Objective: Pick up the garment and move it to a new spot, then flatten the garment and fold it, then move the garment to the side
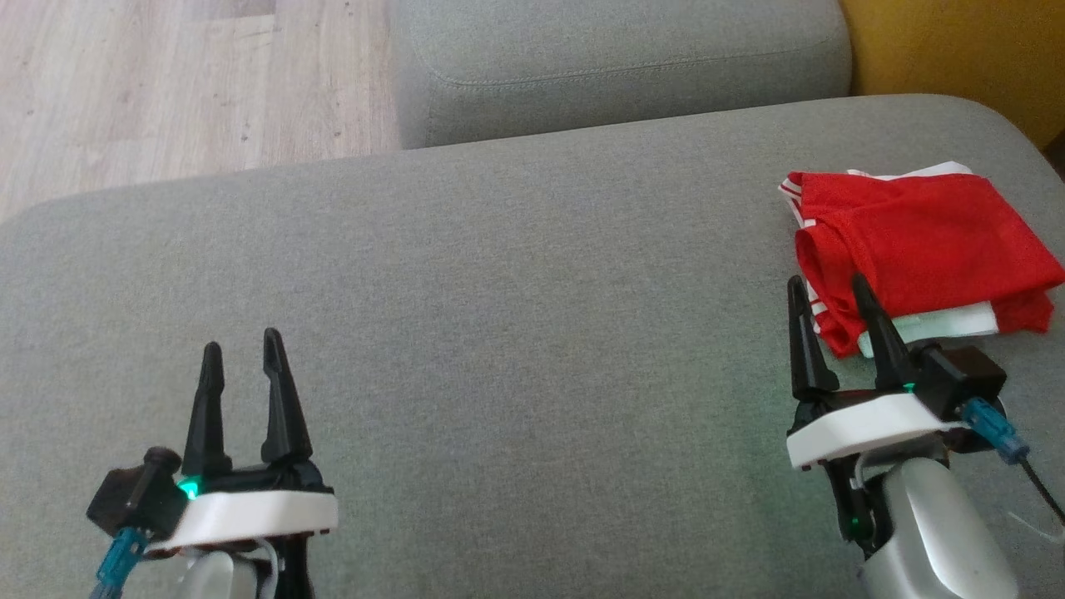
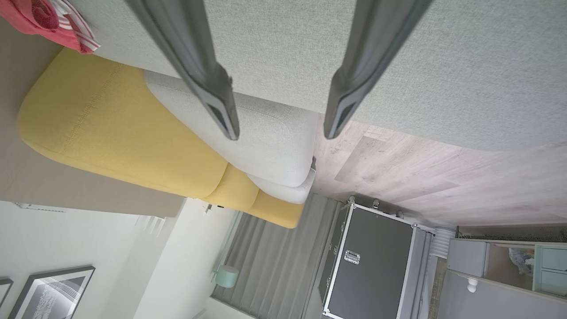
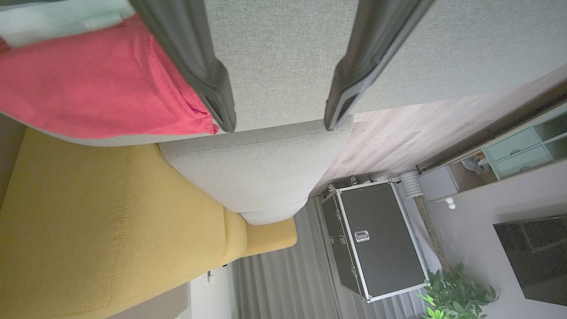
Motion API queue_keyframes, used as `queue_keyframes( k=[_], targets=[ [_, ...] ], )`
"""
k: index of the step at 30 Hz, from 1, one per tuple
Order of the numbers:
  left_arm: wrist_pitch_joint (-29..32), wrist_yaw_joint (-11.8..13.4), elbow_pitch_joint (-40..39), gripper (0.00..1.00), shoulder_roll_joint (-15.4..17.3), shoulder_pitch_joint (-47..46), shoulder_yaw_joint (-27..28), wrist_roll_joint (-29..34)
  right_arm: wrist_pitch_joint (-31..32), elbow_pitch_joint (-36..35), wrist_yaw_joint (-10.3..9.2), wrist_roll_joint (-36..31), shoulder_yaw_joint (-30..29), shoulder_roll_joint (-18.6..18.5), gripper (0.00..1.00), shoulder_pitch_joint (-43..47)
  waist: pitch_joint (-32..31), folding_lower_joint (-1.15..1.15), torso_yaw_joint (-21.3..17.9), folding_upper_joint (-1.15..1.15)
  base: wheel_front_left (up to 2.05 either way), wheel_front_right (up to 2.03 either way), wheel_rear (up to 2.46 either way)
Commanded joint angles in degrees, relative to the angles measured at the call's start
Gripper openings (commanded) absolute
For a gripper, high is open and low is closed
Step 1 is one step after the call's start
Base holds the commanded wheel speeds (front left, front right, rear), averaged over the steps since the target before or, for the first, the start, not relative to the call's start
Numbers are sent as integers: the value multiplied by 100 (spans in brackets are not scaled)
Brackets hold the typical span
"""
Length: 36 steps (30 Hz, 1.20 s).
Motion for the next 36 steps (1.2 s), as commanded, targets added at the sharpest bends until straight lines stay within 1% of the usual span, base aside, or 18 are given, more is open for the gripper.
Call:
queue_keyframes(
  k=[1, 9, 10, 13, 14, 36],
  targets=[
    [-29, 28, -183, 100, 20, -169, 221, 5, -63, -209, -4, 48, 153, 29, 100, -114, -1, 0, 1, 0, 0, 0, 0],
    [-29, 54, -163, 100, 20, -159, 231, -114, -63, -210, -4, 57, 175, 29, 100, -110, -1, 0, -7, 0, 0, 0, 0],
    [1, 28, 37, 0, 0, 1, 3, -79, 1, 15, 0, 18, 31, 1, 0, 2, -1, 0, -6, 0, 0, 0, 0],
    [5, 28, 316, 0, -4, 104, -21, -88, 18, 267, 0, 27, 34, 3, 0, 141, -2, 0, -5, 0, 0, 0, 0],
    [35, 24, 353, 0, -4, 117, -5, -175, 57, 292, 0, 131, 14, 4, 0, 168, -3, 0, -1, 0, 0, 0, 0],
    [406, -27, 354, 0, 0, 45, 173, -1349, 416, 60, -1, 1539, -171, 8, 0, 252, -14, 0, 51, 0, 0, 0, 0]
  ],
)
